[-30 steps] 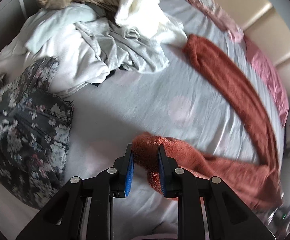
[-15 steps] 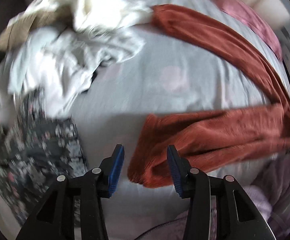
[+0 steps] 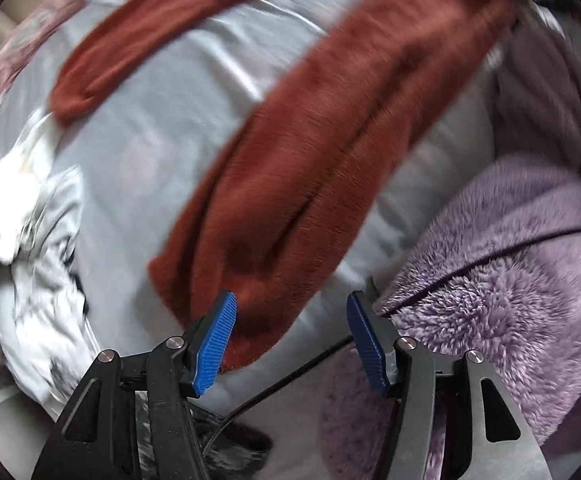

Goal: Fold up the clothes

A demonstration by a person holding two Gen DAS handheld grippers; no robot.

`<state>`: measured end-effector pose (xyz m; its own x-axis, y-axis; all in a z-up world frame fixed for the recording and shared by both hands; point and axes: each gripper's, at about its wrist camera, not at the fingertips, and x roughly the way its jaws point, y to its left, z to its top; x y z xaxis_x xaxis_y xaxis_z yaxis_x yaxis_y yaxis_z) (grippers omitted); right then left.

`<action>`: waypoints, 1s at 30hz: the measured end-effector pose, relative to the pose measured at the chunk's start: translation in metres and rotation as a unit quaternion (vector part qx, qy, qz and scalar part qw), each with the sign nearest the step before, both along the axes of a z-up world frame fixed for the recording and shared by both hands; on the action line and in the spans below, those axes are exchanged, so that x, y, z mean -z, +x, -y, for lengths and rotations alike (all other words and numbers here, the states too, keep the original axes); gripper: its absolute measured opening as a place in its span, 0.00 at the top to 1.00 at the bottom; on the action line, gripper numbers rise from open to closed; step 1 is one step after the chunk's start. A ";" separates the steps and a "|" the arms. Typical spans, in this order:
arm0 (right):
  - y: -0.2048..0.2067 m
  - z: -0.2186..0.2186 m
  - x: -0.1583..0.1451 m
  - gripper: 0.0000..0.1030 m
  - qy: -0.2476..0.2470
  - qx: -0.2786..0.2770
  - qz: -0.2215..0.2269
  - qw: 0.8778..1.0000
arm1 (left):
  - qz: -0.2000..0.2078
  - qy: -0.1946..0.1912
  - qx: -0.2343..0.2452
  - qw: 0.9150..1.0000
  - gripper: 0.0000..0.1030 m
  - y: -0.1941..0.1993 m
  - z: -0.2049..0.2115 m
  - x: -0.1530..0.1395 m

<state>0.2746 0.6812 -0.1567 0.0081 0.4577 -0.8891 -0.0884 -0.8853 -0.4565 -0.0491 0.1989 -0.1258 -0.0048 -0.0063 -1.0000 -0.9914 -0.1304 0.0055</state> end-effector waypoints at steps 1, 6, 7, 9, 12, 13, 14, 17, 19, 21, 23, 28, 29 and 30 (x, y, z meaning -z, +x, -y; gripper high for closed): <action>0.000 -0.001 0.000 0.87 0.000 0.001 0.000 1.000 | 0.003 -0.007 0.006 1.000 0.42 0.000 -0.004 0.004; -0.002 -0.002 0.001 0.87 0.000 0.003 0.005 1.000 | 0.028 -0.044 0.022 0.998 0.42 -0.002 -0.022 0.024; -0.003 -0.002 0.002 0.87 0.000 0.004 0.005 1.000 | 0.036 -0.052 0.022 0.998 0.42 -0.003 -0.026 0.029; -0.003 -0.003 0.001 0.87 0.000 0.004 0.008 1.000 | 0.046 -0.069 0.024 0.996 0.42 -0.004 -0.032 0.039; -0.003 -0.003 0.000 0.87 0.000 0.004 0.007 1.000 | 0.028 -0.104 0.014 0.994 0.42 -0.007 -0.041 0.059; -0.003 -0.002 -0.001 0.87 0.000 0.004 0.006 1.000 | 0.021 -0.109 0.015 0.994 0.42 -0.006 -0.042 0.063; -0.002 -0.002 -0.001 0.87 0.000 0.005 0.005 1.000 | 0.014 -0.115 0.015 0.993 0.48 -0.006 -0.043 0.067; 0.001 -0.003 -0.002 0.87 -0.002 0.006 0.000 1.000 | 0.006 -0.117 0.023 0.993 0.67 -0.001 -0.043 0.070; 0.002 -0.003 -0.003 0.87 -0.002 0.007 -0.003 1.000 | -0.005 -0.115 0.025 0.993 0.75 0.001 -0.041 0.069; 0.002 -0.003 -0.003 0.87 -0.001 0.006 -0.003 1.000 | -0.015 -0.111 0.022 0.993 0.82 0.001 -0.039 0.066; 0.002 -0.003 -0.003 0.87 -0.001 0.005 -0.004 1.000 | -0.026 -0.106 0.016 0.994 0.90 0.000 -0.037 0.062; 0.005 -0.001 -0.008 0.87 0.008 -0.001 -0.016 1.000 | -0.053 -0.080 -0.018 0.995 0.93 -0.013 -0.032 0.041; 0.006 0.000 -0.010 0.88 0.010 -0.004 -0.019 1.000 | -0.057 -0.073 -0.026 0.995 0.93 -0.017 -0.031 0.036; 0.006 -0.001 -0.014 0.89 0.013 -0.005 -0.024 1.000 | -0.062 -0.065 -0.033 0.995 0.93 -0.022 -0.030 0.029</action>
<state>0.2806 0.6817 -0.1426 -0.0383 0.4801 -0.8764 -0.1026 -0.8743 -0.4745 -0.0712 0.2289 -0.1546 -0.1226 -0.1406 -0.9824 -0.9713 -0.1864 0.1478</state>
